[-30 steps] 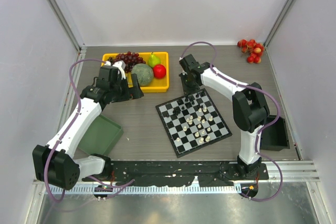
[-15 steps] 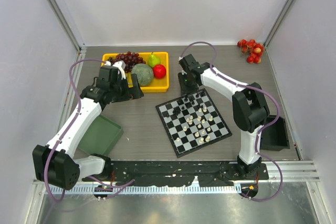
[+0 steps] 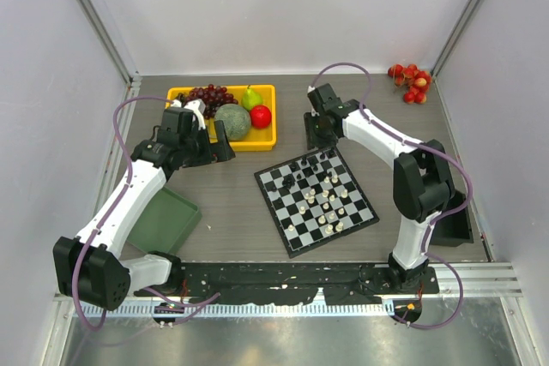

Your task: Set up the chess pieces on the board

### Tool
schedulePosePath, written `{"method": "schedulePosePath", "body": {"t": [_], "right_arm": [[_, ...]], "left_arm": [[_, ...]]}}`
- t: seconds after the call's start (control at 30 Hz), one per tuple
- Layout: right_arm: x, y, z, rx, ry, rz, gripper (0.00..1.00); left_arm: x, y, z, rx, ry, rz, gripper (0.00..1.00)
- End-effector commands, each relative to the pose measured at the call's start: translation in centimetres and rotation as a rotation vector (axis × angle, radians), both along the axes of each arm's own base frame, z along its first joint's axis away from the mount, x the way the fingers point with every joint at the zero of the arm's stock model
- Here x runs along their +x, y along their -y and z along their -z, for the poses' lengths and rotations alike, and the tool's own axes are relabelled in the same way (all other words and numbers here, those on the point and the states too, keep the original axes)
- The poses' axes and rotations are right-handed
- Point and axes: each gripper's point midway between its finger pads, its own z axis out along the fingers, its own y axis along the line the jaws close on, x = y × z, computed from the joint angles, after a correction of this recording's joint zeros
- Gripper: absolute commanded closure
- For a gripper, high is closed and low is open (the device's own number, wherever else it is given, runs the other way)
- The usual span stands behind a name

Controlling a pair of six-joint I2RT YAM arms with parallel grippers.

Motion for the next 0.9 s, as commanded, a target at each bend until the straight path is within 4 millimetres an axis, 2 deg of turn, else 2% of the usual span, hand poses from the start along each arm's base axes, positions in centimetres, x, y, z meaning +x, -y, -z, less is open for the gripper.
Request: {"method": "schedulePosePath", "body": {"t": [0.0,0.13,0.5,0.87], "right_arm": [[-0.2,0.4,-1.0,-0.001,0.035,0.000,0.59],[-0.7,0.7,0.3,-0.018,0.006,0.000,0.62],[-0.8,0.5,1.6,-0.026,-0.031,-0.020,0.69],[-0.7,0.3,1.9,-0.025,-0.041,-0.032,0.70]], "left_arm": [[0.7,0.8,-0.7,-0.029,0.034,0.018,0.00],[0.7,0.8,-0.8,-0.030,0.035,0.017,0.01],[1.0,1.1,-1.1,-0.038,0.035,0.025,0.00],[1.1,1.1,-0.9,-0.037,0.030,0.024,0.01]]}}
